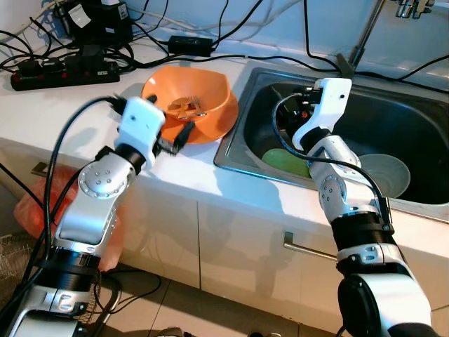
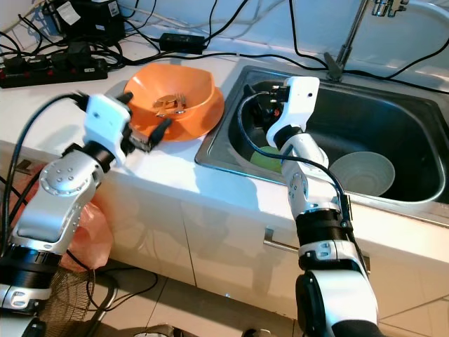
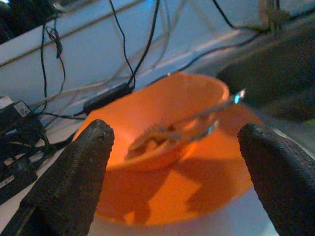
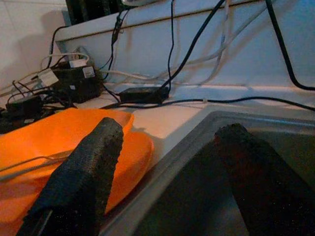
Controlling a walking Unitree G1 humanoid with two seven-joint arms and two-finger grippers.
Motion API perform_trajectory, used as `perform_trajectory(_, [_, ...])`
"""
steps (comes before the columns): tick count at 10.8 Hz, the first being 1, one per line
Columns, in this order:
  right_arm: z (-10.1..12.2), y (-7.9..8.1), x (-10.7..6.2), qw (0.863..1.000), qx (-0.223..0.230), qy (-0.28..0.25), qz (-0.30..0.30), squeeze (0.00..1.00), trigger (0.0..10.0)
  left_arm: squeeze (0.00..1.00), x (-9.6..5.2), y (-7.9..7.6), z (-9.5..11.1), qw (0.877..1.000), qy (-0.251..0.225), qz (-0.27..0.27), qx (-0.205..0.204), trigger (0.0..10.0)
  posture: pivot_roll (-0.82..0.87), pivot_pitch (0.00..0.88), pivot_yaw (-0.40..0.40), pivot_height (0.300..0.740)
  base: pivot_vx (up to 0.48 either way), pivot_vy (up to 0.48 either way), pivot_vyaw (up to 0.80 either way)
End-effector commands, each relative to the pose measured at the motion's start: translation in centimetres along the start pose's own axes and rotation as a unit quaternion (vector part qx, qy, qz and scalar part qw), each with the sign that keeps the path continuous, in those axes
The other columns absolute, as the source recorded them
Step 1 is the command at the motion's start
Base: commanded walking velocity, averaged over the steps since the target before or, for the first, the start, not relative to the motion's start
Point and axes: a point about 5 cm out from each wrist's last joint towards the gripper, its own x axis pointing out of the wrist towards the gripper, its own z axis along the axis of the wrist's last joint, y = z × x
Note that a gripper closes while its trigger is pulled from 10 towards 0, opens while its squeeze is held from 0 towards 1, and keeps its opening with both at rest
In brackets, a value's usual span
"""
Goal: Kitchen organization
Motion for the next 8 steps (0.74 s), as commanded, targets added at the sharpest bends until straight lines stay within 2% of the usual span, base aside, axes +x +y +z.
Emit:
perform_trajectory(1, [0.3, 0.2, -0.4, 1.000, 0.004, 0.002, 0.013, 0.00, 10.0, 0.00, 0.4, 0.3, 0.2, 1.000, -0.006, -0.010, 0.029, 10.0, 0.16, 0.066, -0.021, 0.740, 0.000, 0.000, 0.00])
perform_trajectory(2, [0.3, 0.7, -0.8, 0.999, 0.013, 0.010, 0.043, 0.00, 10.0, 0.00, 0.6, 0.3, 0.0, 0.999, -0.008, -0.020, 0.044, 10.0, 0.15, 0.068, -0.020, 0.740, 0.000, 0.000, 0.00])
perform_trajectory(3, [0.5, 1.8, -2.3, 0.992, 0.035, 0.030, 0.115, 0.00, 10.0, 0.00, 0.8, 0.6, 0.0, 0.997, -0.012, -0.030, 0.063, 10.0, 0.15, 0.071, -0.019, 0.740, 0.000, 0.000, 0.00])
perform_trajectory(5, [0.8, 2.2, -4.0, 0.984, 0.021, 0.047, 0.169, 0.00, 10.0, 0.00, 1.2, 0.8, 0.0, 0.996, -0.021, -0.041, 0.077, 10.0, 0.14, 0.072, -0.013, 0.740, 0.000, 0.000, 0.00])
perform_trajectory(8, [1.3, 3.0, -5.5, 0.975, 0.016, 0.063, 0.214, 0.00, 10.0, 0.00, 1.6, 0.2, -0.6, 0.993, -0.026, -0.072, 0.088, 10.0, 0.12, 0.075, -0.007, 0.740, 0.000, 0.000, 0.00])
